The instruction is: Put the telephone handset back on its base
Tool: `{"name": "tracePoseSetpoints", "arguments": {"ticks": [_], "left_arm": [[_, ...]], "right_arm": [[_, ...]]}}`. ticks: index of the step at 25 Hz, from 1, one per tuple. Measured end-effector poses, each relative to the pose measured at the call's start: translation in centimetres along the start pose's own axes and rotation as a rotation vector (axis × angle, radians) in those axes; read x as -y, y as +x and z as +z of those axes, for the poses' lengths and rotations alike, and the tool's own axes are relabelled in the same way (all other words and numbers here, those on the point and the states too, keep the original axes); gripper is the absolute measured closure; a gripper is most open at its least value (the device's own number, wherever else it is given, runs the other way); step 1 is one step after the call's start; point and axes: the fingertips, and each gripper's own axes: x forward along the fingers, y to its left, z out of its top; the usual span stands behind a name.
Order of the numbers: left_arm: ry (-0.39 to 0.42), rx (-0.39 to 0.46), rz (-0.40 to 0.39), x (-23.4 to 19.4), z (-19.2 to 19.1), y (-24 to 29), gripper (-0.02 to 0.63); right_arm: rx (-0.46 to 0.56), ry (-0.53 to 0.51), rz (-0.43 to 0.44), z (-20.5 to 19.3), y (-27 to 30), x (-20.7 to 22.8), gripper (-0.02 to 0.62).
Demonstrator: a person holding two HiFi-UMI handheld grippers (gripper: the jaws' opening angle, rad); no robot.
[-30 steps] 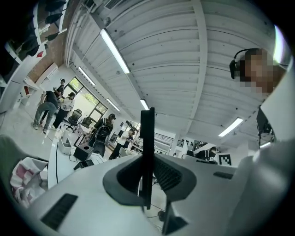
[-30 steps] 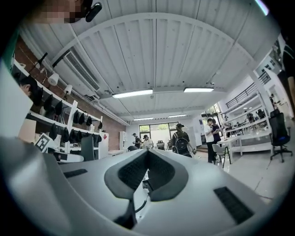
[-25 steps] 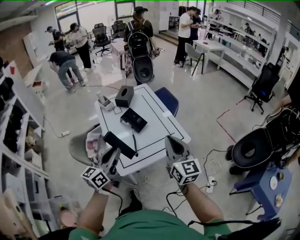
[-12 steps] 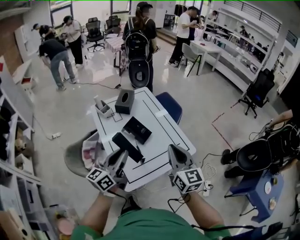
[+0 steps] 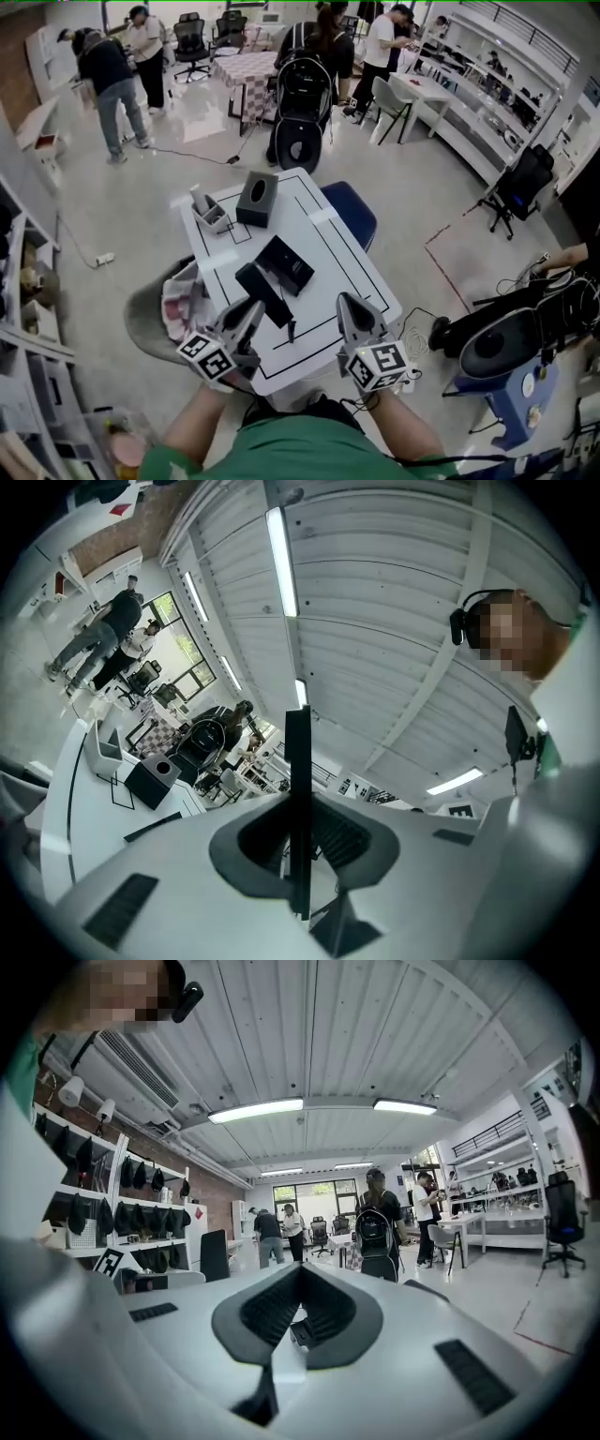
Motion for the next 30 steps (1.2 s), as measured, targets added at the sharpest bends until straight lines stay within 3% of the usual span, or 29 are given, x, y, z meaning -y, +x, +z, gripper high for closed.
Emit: {"name": "tracePoseSetpoints", "arguments": {"ticks": [10, 18, 22, 30], "left_arm": [[-0.019, 0.022, 0.105, -1.9, -0.7, 4.6, 0.526], [-0.014, 0.048, 0.213, -1.1, -3.4, 9.9, 0.526], [-0.048, 0.058, 0.252, -1.6, -5.0, 11.4, 0.526], [-0.15, 0.035, 0.288, -8.3, -7.3, 13.0, 0.526]], "right_arm": [[0.0, 0.068, 0.125, -0.1, 3.7, 4.4, 0.572], [-0.014, 0.133, 0.216, 0.3, 4.5, 12.1, 0.574], [-0.029, 0.171, 0.262, 0.1, 4.9, 14.6, 0.574], [-0.064, 0.204, 0.253, -2.1, 7.3, 16.9, 0.572]]}}
